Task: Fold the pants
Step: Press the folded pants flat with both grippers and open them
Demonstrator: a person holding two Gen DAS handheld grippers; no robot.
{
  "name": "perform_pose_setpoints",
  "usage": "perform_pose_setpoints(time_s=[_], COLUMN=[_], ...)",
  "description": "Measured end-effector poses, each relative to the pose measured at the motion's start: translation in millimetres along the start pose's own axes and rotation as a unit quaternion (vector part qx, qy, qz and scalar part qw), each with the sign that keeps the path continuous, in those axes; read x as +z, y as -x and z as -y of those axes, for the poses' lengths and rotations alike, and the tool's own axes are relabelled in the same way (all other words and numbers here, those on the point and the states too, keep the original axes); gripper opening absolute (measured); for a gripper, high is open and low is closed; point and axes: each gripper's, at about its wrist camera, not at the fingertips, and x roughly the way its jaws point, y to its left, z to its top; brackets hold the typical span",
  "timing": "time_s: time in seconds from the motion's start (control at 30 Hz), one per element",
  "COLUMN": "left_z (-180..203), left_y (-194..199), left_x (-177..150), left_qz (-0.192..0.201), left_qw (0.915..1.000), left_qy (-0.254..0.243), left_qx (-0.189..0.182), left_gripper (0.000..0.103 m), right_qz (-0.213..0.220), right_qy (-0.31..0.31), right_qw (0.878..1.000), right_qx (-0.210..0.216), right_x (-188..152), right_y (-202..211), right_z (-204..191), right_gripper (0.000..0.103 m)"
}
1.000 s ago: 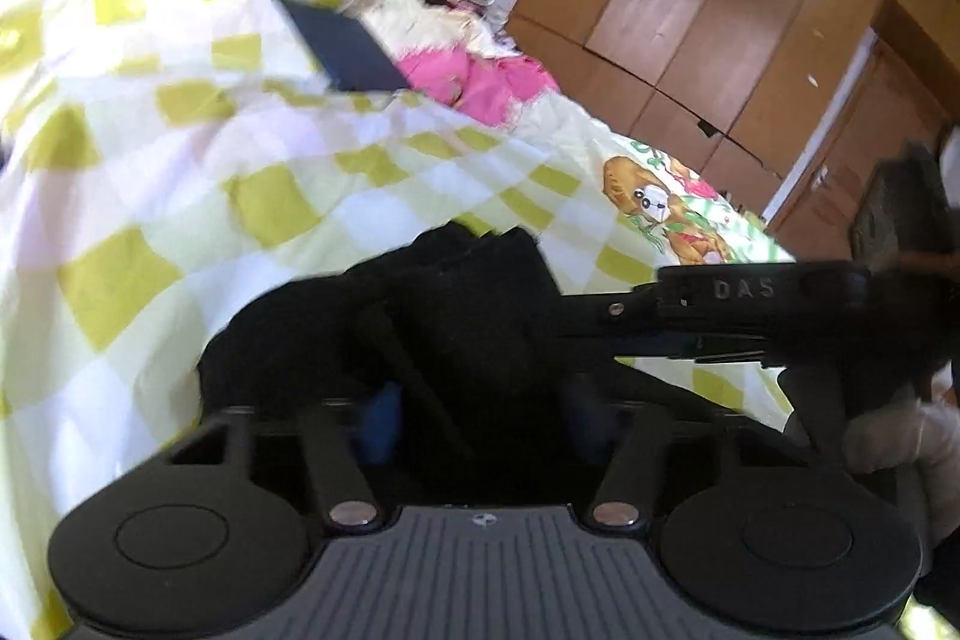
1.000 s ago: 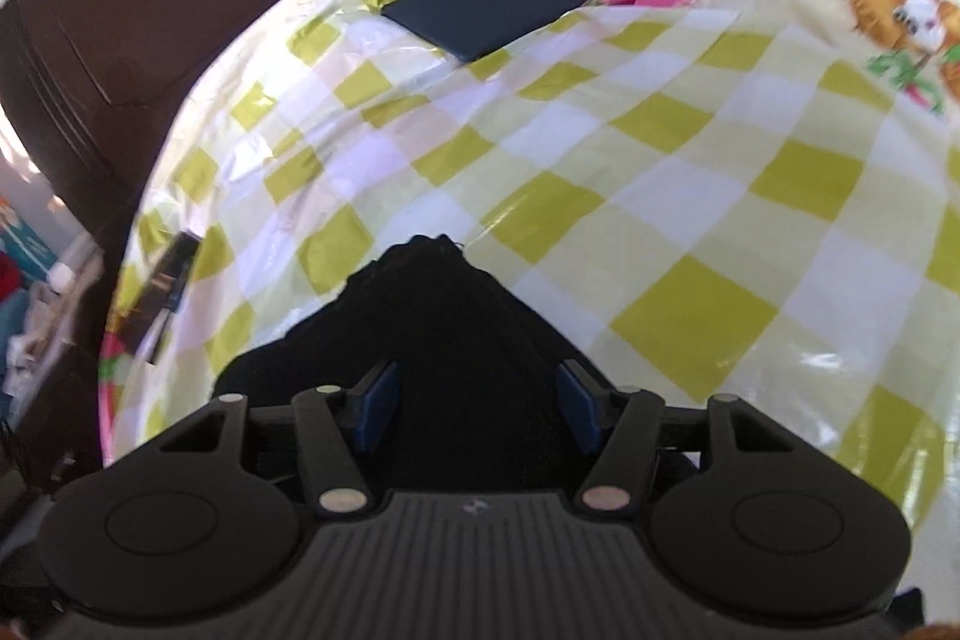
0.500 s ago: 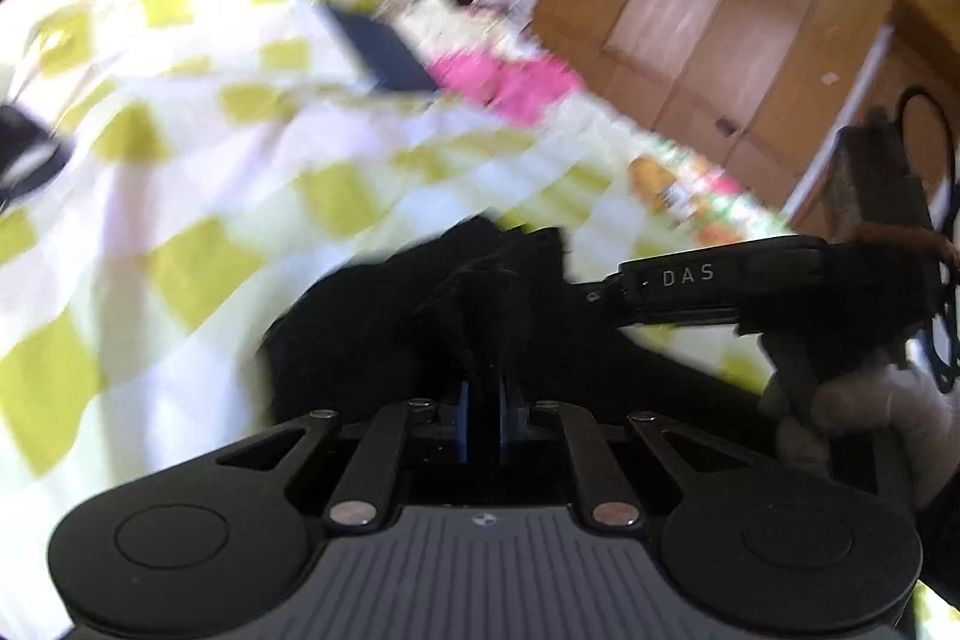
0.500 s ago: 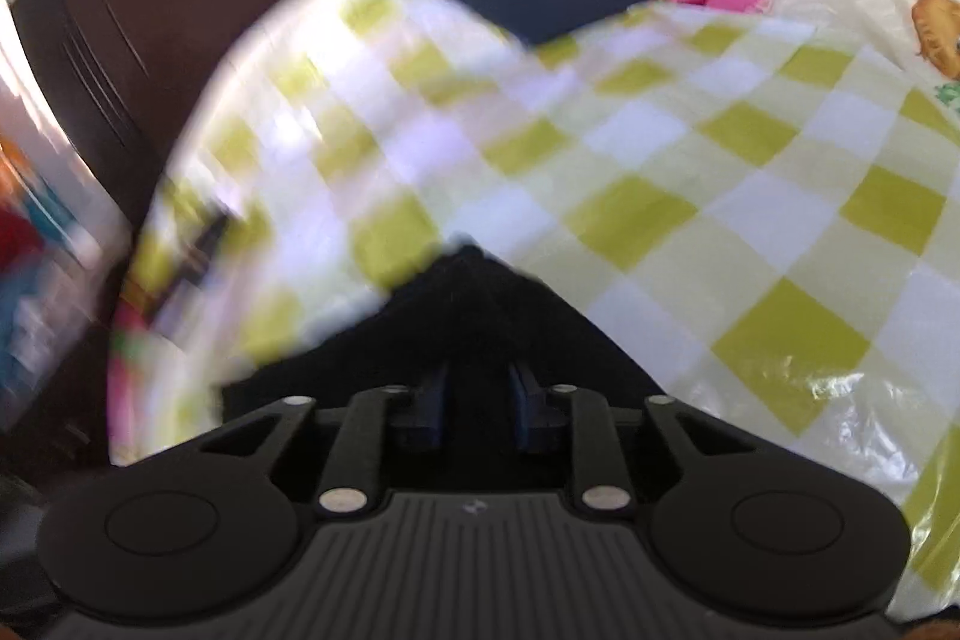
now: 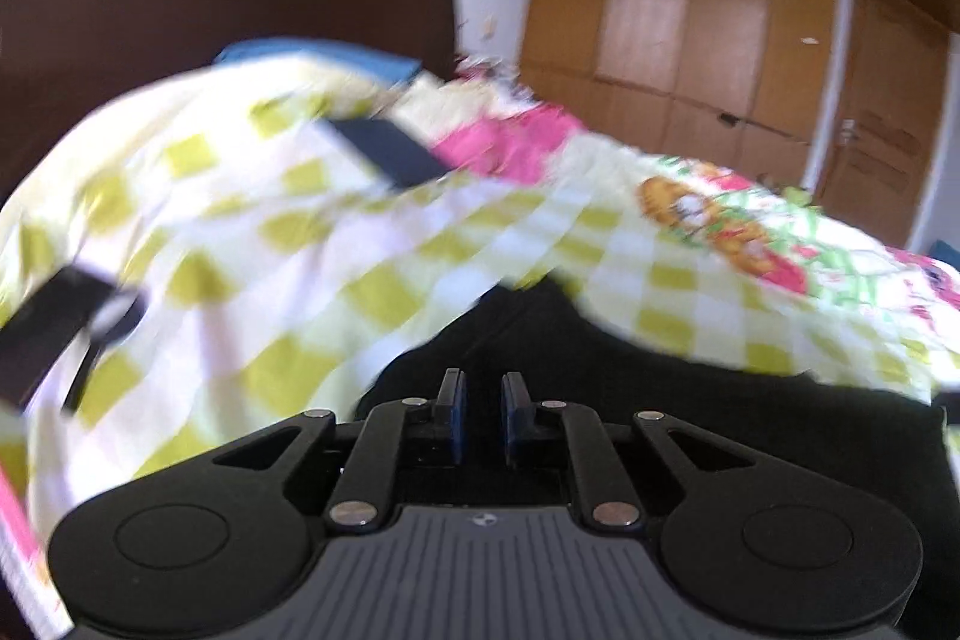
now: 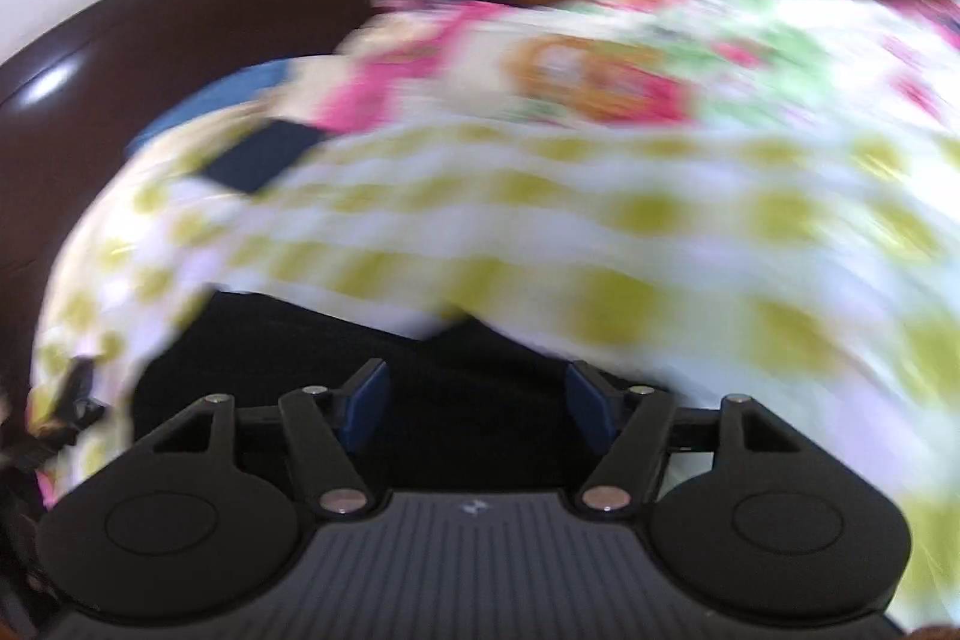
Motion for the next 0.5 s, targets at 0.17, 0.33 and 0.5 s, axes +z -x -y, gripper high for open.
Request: perform_pose_setpoints(time_s=[0.17, 0.33, 0.5], left_z=[57.8, 84.2, 80.7], left_y=[-13.5, -51.0, -49.8], left_x=[1.9, -22.2, -42.0], left_qz=[-0.007, -0.082, -0.132], left_qw=[0.9952, 0.9890, 0.9759], left_qy=[-0.058, -0.106, -0.165], left_qx=[-0.079, -0.061, -0.054], left_gripper=[0.029, 0.029, 0.029], right_qz=[-0.021, -0.061, -0.068], right_qy=[-0.084, -0.144, -0.228], right_qw=[0.995, 0.979, 0.941], right_qx=[0.040, 0.130, 0.241], right_x=[-19.8, -17.6, -38.7], right_y=[-10.8, -64.6, -57.5], right_z=[39.9, 51.8, 63.5], right_gripper=[0.067, 0.074, 0.065])
